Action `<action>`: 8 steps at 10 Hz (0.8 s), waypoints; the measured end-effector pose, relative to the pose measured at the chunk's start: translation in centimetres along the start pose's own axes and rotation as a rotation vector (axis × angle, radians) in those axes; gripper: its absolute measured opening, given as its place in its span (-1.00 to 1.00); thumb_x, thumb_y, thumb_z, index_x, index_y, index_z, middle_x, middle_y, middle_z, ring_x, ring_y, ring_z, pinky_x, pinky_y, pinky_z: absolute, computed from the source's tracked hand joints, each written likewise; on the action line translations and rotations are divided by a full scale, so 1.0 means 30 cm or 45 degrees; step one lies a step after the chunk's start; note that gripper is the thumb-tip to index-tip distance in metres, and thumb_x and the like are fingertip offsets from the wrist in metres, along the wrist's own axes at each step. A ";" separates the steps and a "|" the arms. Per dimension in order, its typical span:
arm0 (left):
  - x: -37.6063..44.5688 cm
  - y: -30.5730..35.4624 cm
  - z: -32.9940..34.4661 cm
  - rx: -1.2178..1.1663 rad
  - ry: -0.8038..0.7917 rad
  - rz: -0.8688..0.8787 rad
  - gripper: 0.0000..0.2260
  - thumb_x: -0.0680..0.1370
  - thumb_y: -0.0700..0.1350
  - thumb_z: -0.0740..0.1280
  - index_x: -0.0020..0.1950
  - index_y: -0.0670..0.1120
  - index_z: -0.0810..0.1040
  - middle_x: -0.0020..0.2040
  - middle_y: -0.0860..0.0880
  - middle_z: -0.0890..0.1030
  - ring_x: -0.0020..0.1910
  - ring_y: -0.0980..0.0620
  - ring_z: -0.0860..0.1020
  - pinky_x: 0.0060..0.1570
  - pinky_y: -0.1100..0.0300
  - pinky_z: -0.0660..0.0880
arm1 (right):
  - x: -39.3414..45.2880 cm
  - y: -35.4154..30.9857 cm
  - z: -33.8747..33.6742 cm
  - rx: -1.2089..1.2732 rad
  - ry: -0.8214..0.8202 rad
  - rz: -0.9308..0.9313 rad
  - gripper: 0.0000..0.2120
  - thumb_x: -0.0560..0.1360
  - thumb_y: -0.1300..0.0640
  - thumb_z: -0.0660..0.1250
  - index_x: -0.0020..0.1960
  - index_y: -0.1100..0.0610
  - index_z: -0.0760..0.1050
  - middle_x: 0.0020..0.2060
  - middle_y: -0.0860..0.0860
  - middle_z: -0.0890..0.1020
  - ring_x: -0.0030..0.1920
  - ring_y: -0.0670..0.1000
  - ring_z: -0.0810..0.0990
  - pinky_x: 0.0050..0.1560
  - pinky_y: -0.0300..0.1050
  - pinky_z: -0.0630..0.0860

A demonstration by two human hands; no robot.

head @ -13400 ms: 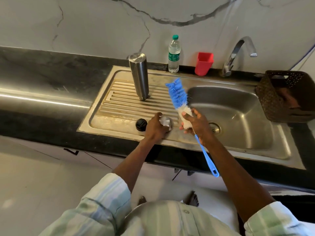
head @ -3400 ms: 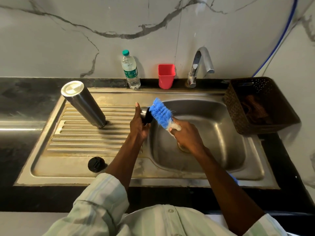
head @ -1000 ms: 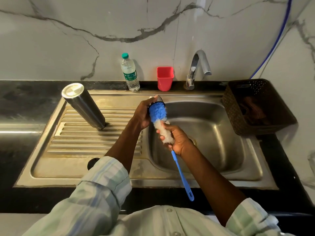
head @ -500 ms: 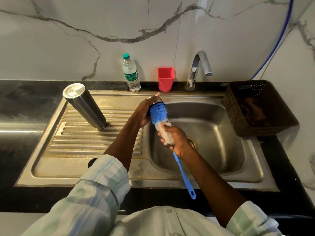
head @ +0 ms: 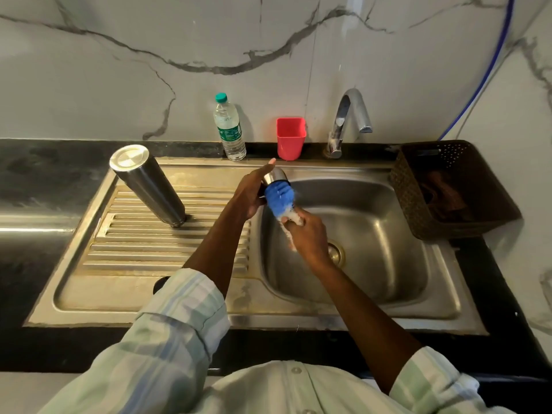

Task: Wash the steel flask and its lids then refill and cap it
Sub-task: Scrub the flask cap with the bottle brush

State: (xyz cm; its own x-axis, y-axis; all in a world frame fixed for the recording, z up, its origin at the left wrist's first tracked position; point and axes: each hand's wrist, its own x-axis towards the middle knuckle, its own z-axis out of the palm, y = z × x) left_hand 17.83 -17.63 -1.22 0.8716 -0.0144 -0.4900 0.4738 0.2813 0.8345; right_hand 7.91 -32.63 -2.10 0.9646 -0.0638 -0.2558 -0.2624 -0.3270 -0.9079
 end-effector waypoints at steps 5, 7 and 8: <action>0.020 0.032 -0.007 0.181 0.153 0.006 -0.48 0.37 0.17 0.56 0.10 -0.20 0.60 -0.03 -0.21 0.64 -0.07 -0.15 0.66 0.02 -0.04 0.65 | 0.031 0.012 -0.009 -0.866 0.162 -0.252 -0.50 0.56 0.05 0.31 0.48 -0.07 0.33 0.02 0.08 0.63 -0.04 0.12 0.62 -0.07 0.03 0.57; 0.014 0.034 0.013 0.135 0.054 0.013 -0.76 0.48 -0.09 0.50 0.01 -0.23 0.59 -0.10 -0.18 0.65 -0.09 -0.11 0.64 -0.11 0.06 0.61 | 0.052 -0.013 -0.008 0.707 -0.350 0.425 -0.75 0.50 0.11 0.32 0.16 0.09 0.55 -0.21 0.06 0.64 -0.39 -0.01 0.57 -0.56 -0.27 0.38; 0.011 0.019 0.006 -0.121 -0.113 -0.033 -0.82 0.57 -0.04 0.39 -0.04 -0.16 0.55 -0.11 -0.13 0.59 -0.12 -0.07 0.61 -0.01 0.05 0.56 | 0.031 -0.017 -0.015 1.125 -0.426 0.555 -0.78 0.51 0.12 0.30 0.15 0.09 0.50 -0.22 0.10 0.60 -0.47 -0.05 0.50 -0.64 -0.36 0.22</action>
State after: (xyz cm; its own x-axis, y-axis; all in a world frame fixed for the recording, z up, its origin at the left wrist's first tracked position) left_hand 18.42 -17.66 -0.85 0.8689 -0.1066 -0.4834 0.4860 0.3694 0.7921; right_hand 8.96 -32.93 -1.73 0.7603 0.2985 -0.5769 -0.6424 0.4771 -0.5998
